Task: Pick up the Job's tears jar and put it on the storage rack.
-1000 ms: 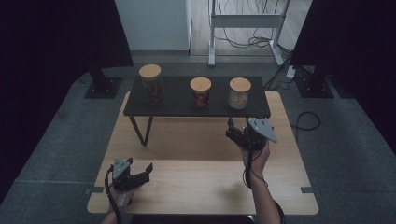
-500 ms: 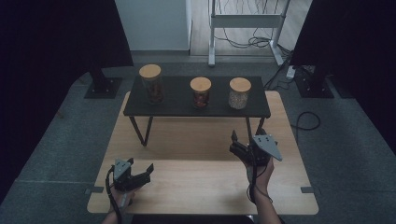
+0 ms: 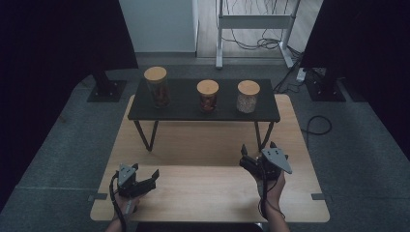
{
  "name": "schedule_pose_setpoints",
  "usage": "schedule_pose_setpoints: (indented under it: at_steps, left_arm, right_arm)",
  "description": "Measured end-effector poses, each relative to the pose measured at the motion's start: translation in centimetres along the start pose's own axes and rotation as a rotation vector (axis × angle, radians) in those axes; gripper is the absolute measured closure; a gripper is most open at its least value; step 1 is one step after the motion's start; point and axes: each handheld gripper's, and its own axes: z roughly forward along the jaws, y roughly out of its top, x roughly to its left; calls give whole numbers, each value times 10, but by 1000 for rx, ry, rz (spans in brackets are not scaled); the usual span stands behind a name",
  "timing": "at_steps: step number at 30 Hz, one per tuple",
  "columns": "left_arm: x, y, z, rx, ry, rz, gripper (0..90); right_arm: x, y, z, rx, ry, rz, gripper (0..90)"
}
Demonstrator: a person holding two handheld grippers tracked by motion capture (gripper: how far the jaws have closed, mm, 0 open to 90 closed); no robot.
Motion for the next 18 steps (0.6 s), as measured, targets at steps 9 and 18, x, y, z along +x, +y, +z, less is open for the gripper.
schedule_pose_setpoints:
  at_steps: [9,18]
  left_arm:
    - [0,0,0,0,-2,5,92]
    - [2,1,2,1,-4,4,92]
  right_arm:
    - [6,-8,8,81,16,-32,43]
    - [6,-12,9,94,20,-28,42]
